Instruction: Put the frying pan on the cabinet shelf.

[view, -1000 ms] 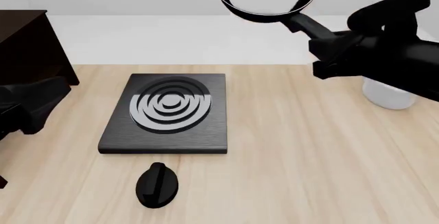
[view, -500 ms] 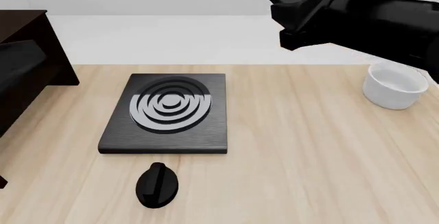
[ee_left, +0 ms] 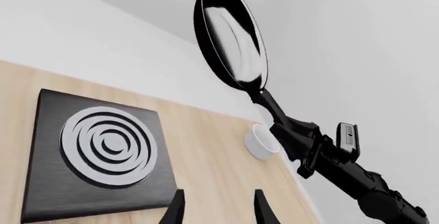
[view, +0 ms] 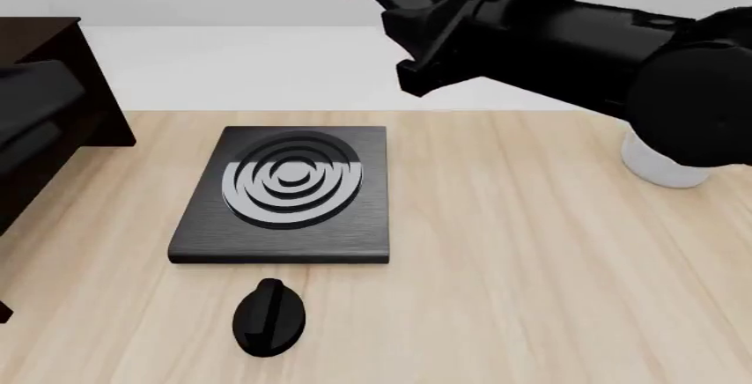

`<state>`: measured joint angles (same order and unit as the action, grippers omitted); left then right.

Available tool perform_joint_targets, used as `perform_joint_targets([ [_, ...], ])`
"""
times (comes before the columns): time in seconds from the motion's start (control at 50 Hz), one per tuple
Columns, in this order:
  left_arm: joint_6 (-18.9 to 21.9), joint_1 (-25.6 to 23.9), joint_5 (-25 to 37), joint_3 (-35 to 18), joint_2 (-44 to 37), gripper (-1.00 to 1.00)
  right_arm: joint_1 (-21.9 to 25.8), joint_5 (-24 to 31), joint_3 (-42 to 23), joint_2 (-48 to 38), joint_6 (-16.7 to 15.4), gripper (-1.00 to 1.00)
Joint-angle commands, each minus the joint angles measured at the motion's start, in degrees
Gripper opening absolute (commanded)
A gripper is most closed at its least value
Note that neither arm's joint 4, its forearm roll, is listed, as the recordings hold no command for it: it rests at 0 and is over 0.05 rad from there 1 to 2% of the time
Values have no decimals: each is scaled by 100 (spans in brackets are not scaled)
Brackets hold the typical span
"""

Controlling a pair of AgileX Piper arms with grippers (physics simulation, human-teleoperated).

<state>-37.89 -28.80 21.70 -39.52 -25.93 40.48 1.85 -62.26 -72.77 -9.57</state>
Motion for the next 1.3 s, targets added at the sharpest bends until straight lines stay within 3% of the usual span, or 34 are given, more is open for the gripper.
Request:
perform_joint_targets([
  [0.02, -229, -232, -57, 101, 11, 100, 323, -253, -211, -231, -75, -100],
  [0.26, -594, -537, -321, 82, -59, 100, 571, -338, -134, -265, -40, -100],
  [0.58, -539, -915, -651, -121, -590, 100, 566, -432, -33, -219, 34, -100],
  [1.08, -856, -727, -1576, 41, -1385, 100, 555, -606, 262, 57, 192, -100],
  [1.3, -1022, -877, -1972, 125, -1655, 100, 678, -622, 314, 83, 61, -100],
])
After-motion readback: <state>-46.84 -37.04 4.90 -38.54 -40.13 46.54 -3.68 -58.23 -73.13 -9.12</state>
